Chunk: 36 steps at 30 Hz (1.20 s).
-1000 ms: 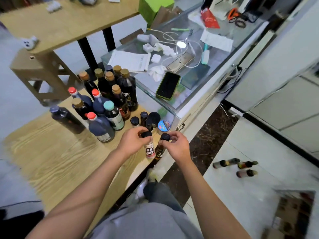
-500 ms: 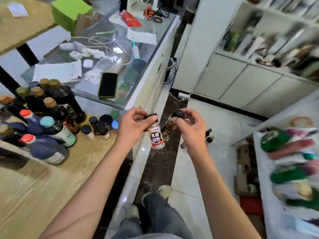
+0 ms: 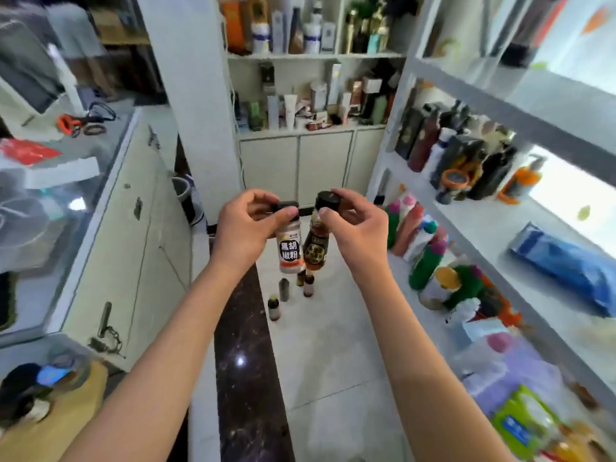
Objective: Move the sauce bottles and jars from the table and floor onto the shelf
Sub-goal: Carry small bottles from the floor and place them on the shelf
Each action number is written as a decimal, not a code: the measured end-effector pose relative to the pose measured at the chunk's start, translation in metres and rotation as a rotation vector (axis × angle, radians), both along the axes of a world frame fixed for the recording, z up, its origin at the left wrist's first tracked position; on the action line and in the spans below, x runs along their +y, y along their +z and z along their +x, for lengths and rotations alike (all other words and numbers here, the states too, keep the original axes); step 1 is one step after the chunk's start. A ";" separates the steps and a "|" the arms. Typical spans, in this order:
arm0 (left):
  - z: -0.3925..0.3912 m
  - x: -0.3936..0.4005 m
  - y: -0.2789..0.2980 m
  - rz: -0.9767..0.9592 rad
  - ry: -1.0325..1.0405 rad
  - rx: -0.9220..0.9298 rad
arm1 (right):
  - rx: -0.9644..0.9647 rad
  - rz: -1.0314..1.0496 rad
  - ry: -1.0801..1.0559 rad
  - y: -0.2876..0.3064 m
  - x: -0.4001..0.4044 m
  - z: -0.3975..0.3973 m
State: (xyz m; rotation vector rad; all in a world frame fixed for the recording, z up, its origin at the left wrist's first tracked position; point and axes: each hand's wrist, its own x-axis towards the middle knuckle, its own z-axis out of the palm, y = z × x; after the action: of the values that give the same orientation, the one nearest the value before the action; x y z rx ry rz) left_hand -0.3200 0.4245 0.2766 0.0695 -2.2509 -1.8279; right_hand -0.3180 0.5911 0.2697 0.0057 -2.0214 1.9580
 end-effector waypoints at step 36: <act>-0.162 0.663 0.131 0.177 -1.065 0.438 | 0.082 0.492 -1.049 0.156 0.554 -0.015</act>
State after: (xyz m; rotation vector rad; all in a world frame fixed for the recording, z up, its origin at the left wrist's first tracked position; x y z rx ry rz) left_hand -0.4816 1.0878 0.4079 -1.5882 -1.8850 -2.1263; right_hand -0.3335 1.1456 0.4255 -0.6885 -1.8035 0.7936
